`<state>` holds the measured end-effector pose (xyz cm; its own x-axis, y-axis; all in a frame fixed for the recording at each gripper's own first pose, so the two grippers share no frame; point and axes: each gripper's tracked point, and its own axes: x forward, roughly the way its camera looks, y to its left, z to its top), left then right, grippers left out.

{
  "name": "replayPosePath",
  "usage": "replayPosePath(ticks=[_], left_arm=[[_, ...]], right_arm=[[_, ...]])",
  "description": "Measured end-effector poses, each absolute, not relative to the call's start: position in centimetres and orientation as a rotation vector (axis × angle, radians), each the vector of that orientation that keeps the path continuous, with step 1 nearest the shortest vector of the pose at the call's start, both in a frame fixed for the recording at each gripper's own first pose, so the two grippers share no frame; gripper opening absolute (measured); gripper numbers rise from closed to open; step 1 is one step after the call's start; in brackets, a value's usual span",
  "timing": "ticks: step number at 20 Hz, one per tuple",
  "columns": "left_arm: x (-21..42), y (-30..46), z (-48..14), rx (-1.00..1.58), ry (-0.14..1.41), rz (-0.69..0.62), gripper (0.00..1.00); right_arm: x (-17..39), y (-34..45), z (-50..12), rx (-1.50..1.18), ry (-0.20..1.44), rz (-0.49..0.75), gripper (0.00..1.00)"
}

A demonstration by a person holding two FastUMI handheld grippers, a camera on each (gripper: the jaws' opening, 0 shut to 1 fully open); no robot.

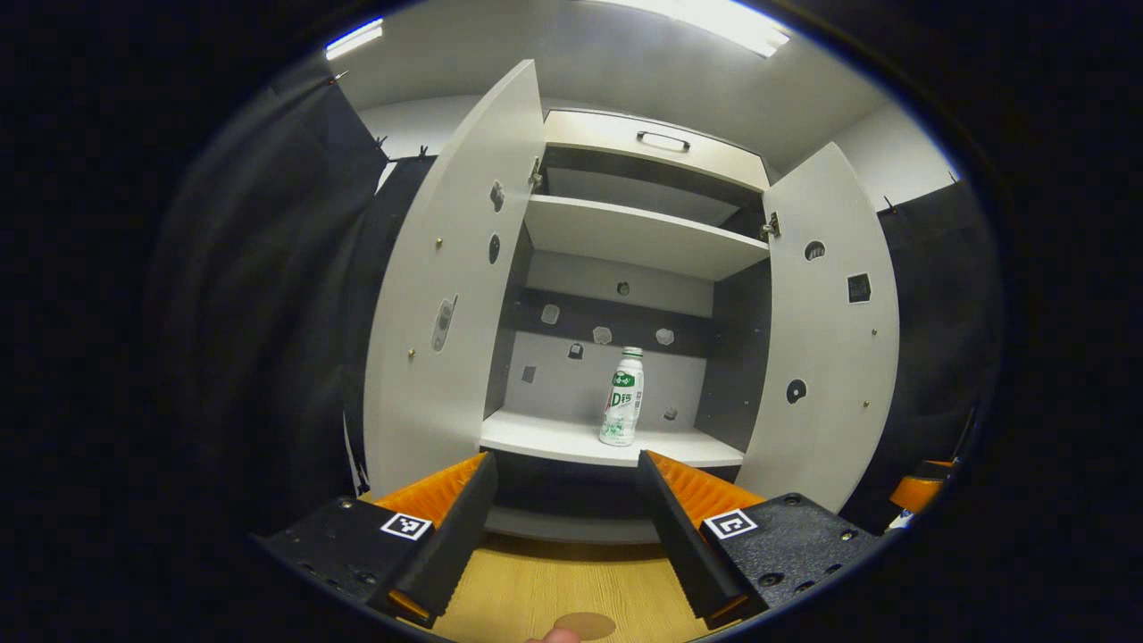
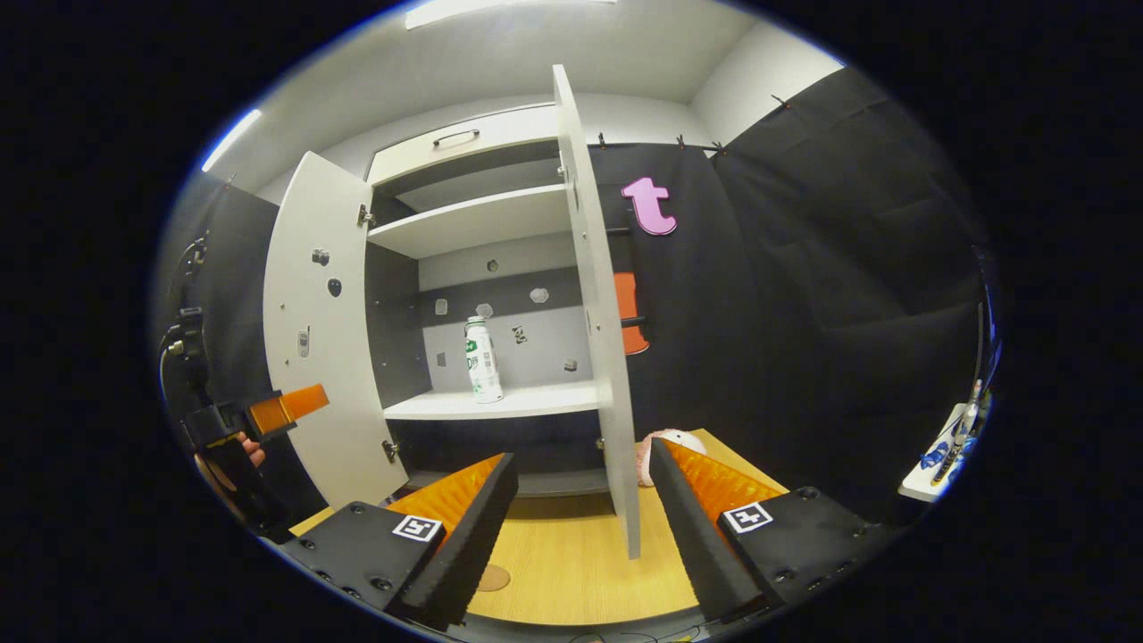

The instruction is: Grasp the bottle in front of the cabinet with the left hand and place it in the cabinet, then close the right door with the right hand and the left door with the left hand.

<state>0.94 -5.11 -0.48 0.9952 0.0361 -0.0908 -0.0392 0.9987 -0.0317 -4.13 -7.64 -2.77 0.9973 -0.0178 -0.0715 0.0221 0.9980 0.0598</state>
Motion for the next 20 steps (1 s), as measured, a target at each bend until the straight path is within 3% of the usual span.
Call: replayPosePath(ticks=[3,4,12,20], left_arm=[[-1.6,-4.5,-2.1,-0.005,0.101,0.040,0.96],[-2.3,-4.5,-2.7,0.011,0.110,0.038,0.96],[-6.3,-4.9,-6.2,-0.027,0.203,0.046,0.96],[-4.9,-6.5,-6.6,-0.045,0.187,-0.017,0.96]], right_arm=[[-3.2,-6.5,-3.3,0.067,0.082,0.008,0.89],[-3.0,-6.2,-3.5,0.069,0.083,0.016,0.98],[-2.5,-5.5,-4.4,0.075,0.100,0.000,1.00],[0.0,-14.0,5.1,0.041,-0.053,-0.137,0.98]])
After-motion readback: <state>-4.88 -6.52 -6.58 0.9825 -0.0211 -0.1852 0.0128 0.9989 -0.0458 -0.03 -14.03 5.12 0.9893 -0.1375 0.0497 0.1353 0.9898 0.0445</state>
